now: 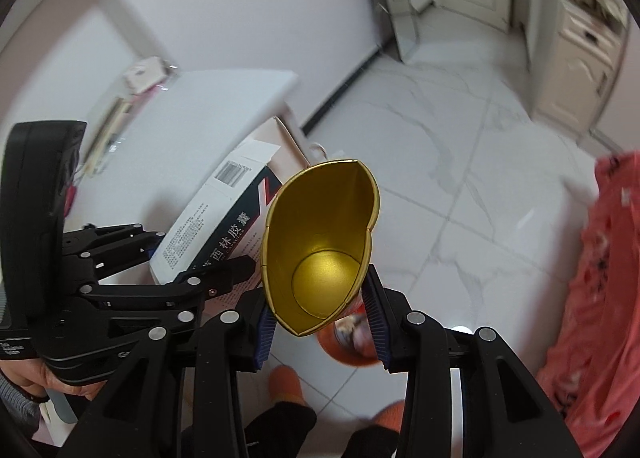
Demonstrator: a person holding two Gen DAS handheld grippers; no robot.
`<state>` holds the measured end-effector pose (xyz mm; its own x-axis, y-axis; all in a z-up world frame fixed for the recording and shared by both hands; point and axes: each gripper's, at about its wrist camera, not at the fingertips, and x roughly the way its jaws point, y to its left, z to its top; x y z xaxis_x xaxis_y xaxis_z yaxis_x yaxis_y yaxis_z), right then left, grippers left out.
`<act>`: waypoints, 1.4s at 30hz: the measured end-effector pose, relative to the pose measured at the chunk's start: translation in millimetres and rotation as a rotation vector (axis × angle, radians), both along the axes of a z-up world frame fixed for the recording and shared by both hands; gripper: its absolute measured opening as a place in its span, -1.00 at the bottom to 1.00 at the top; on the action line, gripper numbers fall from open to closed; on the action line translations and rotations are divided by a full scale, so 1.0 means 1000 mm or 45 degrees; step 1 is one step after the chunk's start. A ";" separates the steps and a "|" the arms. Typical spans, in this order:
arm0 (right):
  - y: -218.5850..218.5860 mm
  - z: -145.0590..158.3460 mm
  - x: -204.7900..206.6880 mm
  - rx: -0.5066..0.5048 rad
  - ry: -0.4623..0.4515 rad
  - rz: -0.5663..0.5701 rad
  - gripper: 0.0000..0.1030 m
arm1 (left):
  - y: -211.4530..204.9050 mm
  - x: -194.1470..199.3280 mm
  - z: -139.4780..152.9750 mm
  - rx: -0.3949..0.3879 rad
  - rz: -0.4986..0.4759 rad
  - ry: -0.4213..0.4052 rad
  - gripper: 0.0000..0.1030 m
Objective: Collect trash
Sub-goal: 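Carry the white box and red cup with both tools over the orange bucket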
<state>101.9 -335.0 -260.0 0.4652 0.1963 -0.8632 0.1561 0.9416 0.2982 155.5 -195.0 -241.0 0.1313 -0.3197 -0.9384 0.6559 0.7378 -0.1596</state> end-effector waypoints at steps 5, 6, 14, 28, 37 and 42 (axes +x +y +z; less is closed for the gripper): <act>-0.014 -0.053 -0.007 0.038 0.103 -0.045 -0.22 | -0.016 -0.001 -0.044 0.057 -0.025 0.088 -0.16; -0.011 -0.065 -0.004 0.044 0.125 -0.048 -0.22 | -0.017 -0.001 -0.054 0.068 -0.027 0.102 -0.16; -0.010 -0.144 -0.001 0.102 0.230 -0.065 -0.20 | -0.018 -0.001 -0.114 0.157 -0.017 0.189 -0.16; 0.019 -0.220 0.014 0.134 0.344 -0.027 0.07 | -0.009 0.001 -0.157 0.252 0.016 0.249 -0.16; 0.006 -0.222 0.011 0.155 0.363 -0.055 0.26 | -0.007 0.002 -0.162 0.239 0.012 0.263 -0.16; 0.003 -0.217 0.013 0.156 0.346 -0.060 0.26 | -0.007 0.001 -0.163 0.255 -0.012 0.260 -0.16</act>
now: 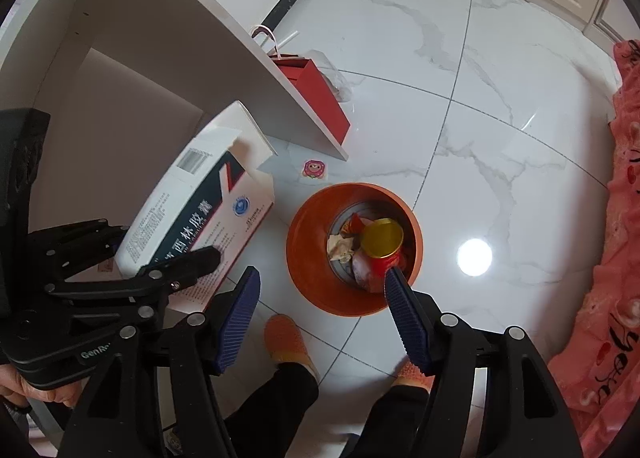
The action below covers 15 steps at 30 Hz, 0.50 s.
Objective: Collect trash
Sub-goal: 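Carry the white box and red cup with both tools over the orange bucket, then open the left tool to drop the box while the right tool releases the cup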
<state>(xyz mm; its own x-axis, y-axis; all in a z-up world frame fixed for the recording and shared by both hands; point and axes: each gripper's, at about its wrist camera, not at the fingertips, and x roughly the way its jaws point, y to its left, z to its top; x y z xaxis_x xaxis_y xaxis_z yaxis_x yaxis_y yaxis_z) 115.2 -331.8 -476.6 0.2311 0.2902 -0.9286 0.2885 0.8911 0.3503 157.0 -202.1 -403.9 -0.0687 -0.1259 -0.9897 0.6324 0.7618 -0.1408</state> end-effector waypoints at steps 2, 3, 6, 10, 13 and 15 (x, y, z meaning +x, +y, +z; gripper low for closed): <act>-0.002 0.003 -0.001 0.004 -0.007 -0.011 0.26 | -0.002 -0.001 -0.001 0.007 -0.011 0.000 -0.16; -0.004 0.005 -0.002 -0.003 -0.011 -0.018 0.26 | -0.003 -0.001 -0.001 0.009 -0.012 -0.003 -0.16; -0.009 0.008 -0.003 -0.009 -0.015 -0.029 0.26 | -0.005 -0.002 -0.002 0.007 -0.016 0.000 -0.13; -0.015 0.011 -0.005 -0.021 -0.013 -0.037 0.26 | -0.007 -0.004 -0.004 0.013 -0.030 0.008 -0.13; -0.018 0.014 -0.010 -0.022 -0.010 -0.045 0.26 | -0.009 -0.007 -0.003 0.014 -0.043 0.007 -0.13; -0.019 0.015 -0.011 -0.021 -0.008 -0.051 0.26 | -0.010 -0.007 -0.003 0.016 -0.045 0.008 -0.13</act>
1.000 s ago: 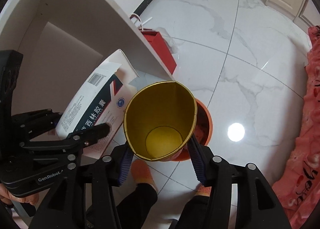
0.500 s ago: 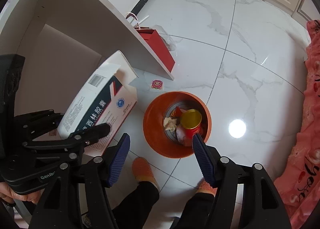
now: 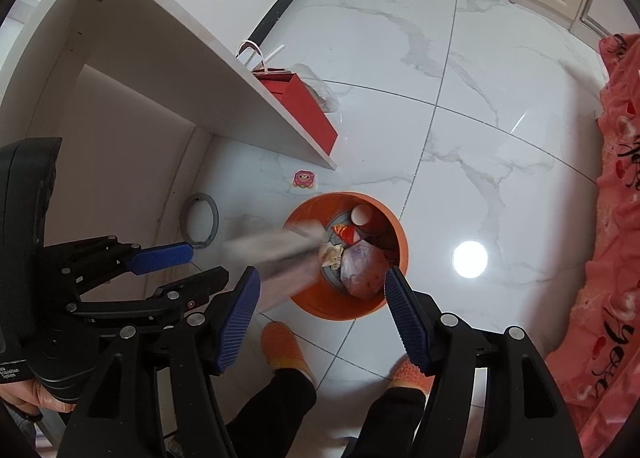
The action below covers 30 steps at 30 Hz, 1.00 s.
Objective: Collect trash
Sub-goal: 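Open the left tool to drop the box while the right tool releases the cup, then move both tools back over the table toward the black hair tie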
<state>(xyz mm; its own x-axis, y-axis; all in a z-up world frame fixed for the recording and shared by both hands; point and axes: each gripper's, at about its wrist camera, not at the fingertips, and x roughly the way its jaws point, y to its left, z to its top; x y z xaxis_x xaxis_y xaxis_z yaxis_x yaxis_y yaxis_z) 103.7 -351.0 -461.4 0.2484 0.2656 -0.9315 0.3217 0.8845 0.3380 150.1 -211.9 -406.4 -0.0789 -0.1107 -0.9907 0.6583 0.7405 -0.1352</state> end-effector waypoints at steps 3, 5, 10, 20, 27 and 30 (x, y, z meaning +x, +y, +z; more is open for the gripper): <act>0.000 0.001 0.000 0.000 -0.003 0.000 0.26 | 0.000 -0.001 0.001 0.003 0.000 -0.003 -0.13; 0.000 0.003 0.000 0.000 -0.005 0.001 0.26 | -0.001 -0.002 0.003 0.004 -0.002 -0.006 -0.13; 0.001 0.018 -0.002 0.001 -0.023 0.005 0.26 | -0.002 -0.003 0.019 -0.002 0.000 -0.027 -0.13; -0.005 0.091 -0.009 -0.024 -0.127 0.014 0.26 | -0.004 -0.009 0.079 -0.070 0.010 -0.118 -0.12; 0.001 0.146 -0.019 -0.043 -0.211 0.056 0.26 | 0.000 -0.020 0.122 -0.118 0.045 -0.200 0.04; 0.004 0.175 -0.024 -0.043 -0.257 0.074 0.26 | 0.006 -0.026 0.146 -0.139 0.063 -0.244 0.04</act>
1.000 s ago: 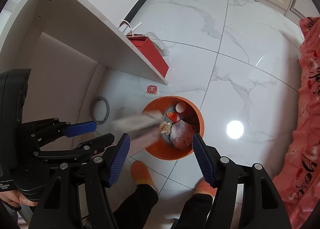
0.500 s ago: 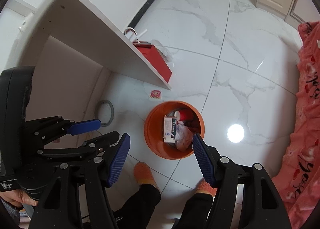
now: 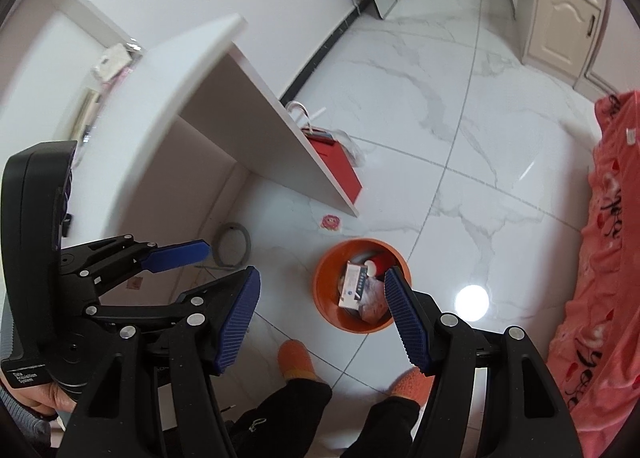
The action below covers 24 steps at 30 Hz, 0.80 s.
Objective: Collect trash
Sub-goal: 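Move both tools back over the table toward the black hair tie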
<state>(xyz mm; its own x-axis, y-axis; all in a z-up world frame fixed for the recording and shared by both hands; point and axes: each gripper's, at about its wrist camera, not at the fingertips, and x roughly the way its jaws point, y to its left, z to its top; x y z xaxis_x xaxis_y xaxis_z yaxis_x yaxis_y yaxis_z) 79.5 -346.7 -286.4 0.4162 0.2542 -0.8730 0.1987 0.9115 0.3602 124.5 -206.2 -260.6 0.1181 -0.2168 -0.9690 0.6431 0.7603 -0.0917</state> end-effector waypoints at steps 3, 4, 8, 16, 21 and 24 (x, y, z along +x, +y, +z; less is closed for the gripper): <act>0.007 0.030 -0.005 -0.009 -0.055 0.031 0.26 | 0.006 -0.005 0.024 -0.029 0.016 -0.043 0.04; 0.009 0.038 -0.005 -0.012 -0.071 0.042 0.26 | 0.010 -0.006 0.033 -0.039 0.026 -0.064 0.04; 0.021 0.073 -0.007 -0.026 -0.136 0.100 0.26 | 0.024 -0.011 0.064 -0.069 0.080 -0.136 0.18; 0.047 0.134 -0.012 -0.035 -0.282 0.205 0.26 | 0.052 -0.023 0.116 -0.097 0.163 -0.288 0.19; 0.070 0.161 -0.011 -0.026 -0.359 0.295 0.27 | 0.072 -0.028 0.138 -0.102 0.229 -0.357 0.26; 0.092 0.172 -0.005 -0.022 -0.393 0.367 0.28 | 0.091 -0.030 0.149 -0.097 0.281 -0.407 0.32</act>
<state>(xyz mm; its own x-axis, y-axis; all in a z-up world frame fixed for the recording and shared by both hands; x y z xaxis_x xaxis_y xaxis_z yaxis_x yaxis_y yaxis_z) 74.0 -254.6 -114.5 0.5727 0.3851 -0.7237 -0.1798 0.9203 0.3474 94.2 -115.4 -111.5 0.4632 -0.2221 -0.8579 0.4700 0.8823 0.0254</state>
